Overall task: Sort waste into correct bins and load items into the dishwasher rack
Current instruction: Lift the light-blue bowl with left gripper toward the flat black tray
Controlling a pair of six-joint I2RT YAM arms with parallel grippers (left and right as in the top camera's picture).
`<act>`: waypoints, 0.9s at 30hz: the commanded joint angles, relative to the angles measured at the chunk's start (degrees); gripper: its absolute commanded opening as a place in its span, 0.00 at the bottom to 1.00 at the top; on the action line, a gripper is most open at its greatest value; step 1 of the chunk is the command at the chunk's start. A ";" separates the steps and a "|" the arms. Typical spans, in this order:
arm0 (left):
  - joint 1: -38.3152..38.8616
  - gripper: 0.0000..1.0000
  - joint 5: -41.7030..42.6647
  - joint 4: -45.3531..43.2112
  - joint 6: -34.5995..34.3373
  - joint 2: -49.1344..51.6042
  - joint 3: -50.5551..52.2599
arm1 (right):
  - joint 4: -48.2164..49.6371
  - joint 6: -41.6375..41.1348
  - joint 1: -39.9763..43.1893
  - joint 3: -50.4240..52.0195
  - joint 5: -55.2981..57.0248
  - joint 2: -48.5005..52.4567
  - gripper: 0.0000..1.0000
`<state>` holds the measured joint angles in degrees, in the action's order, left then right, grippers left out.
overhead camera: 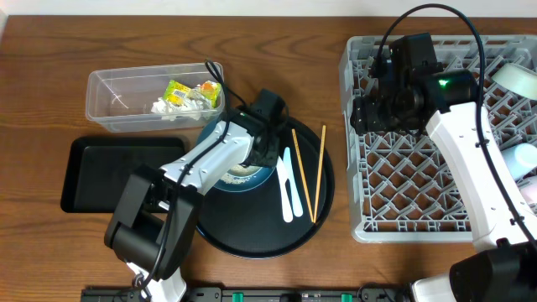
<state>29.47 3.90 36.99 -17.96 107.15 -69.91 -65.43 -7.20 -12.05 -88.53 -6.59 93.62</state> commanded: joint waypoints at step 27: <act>0.07 0.06 -0.55 1.81 0.37 -2.62 0.24 | -0.81 -0.46 -0.33 -0.26 0.42 -0.61 0.79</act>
<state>29.52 2.50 37.82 -17.72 106.61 -68.82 -66.19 -7.20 -12.05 -88.53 -6.59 93.62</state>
